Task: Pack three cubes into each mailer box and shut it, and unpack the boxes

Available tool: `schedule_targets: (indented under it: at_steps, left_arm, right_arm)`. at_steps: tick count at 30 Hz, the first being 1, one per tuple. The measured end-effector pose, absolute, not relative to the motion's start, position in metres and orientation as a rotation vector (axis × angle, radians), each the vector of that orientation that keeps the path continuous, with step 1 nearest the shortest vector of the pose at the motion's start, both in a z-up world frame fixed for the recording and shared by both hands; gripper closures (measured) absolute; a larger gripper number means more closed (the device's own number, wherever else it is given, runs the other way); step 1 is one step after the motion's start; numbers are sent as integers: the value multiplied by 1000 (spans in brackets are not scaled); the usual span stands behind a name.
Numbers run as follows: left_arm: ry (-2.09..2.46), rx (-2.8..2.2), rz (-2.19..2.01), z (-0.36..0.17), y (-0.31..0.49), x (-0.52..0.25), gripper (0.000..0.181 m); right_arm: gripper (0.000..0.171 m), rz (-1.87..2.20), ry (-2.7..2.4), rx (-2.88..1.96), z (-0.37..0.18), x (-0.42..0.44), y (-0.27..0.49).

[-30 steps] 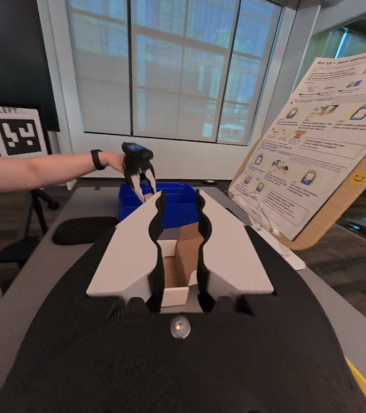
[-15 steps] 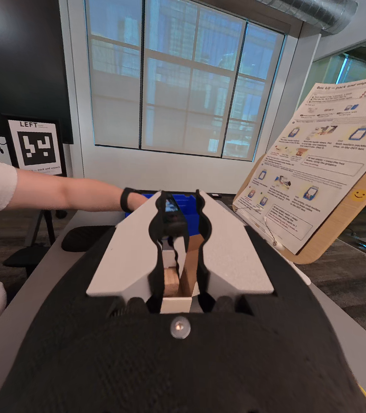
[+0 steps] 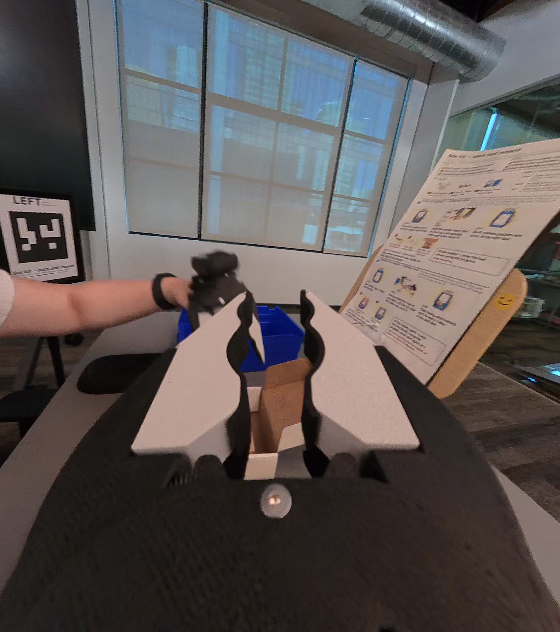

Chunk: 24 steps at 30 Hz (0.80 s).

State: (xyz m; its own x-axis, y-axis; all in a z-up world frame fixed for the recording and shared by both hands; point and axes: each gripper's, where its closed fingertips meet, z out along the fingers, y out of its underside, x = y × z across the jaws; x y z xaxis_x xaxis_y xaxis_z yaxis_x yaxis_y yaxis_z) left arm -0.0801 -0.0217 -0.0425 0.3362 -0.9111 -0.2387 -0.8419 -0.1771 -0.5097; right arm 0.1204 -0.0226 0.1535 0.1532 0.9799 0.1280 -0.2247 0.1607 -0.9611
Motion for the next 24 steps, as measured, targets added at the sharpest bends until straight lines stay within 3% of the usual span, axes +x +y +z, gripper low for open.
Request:
schedule_targets:
  at_steps: [4,8,14,19,24]
  left_arm:
    - [1247,-1998,25,25,-38,-195,118]
    - [1206,-2292,68,-24,-69,-298,119]
    - [1404,-2466,-20,-112,-97,-331,130]
    - [1436,-2509,-58,-132,-98,-334,145]
    - [1468,-2584,-40,-147,-104,-343,138]
  right_arm:
    - [145,1103,-912,-947,168,140,-20]
    - [145,1122,-863,-944,171,144,-15]
    - [145,1093,-950,-1001,157,122,-18]
    - [145,1060,-1052,-1038,145,104,-25]
    - [144,1032,-1112,-1051,138,94,-29]
